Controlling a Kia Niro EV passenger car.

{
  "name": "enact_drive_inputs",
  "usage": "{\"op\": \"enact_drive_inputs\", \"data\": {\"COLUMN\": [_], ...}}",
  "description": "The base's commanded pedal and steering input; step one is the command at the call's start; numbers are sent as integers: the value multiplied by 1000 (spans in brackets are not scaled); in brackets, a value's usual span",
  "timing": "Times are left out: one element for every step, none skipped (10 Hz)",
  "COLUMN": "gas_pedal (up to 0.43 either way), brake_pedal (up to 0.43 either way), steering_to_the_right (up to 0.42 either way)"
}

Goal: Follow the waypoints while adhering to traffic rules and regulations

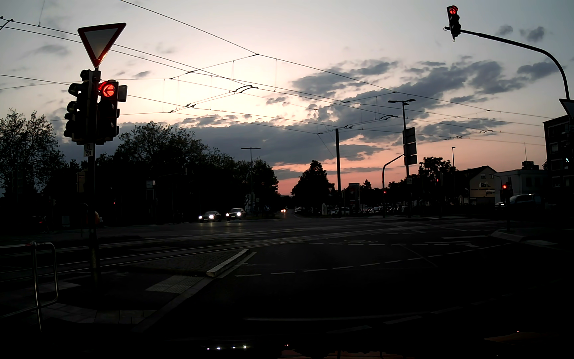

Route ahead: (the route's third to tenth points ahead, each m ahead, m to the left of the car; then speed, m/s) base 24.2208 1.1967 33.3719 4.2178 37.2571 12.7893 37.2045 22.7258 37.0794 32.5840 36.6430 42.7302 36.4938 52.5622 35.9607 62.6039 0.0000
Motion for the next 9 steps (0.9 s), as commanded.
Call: {"op": "enact_drive_inputs", "data": {"gas_pedal": [0,0,0,0,0,0,0,0,0], "brake_pedal": [244,244,244,244,244,244,244,244,244], "steering_to_the_right": [27,27,27,27,27,27,26,27,27]}}
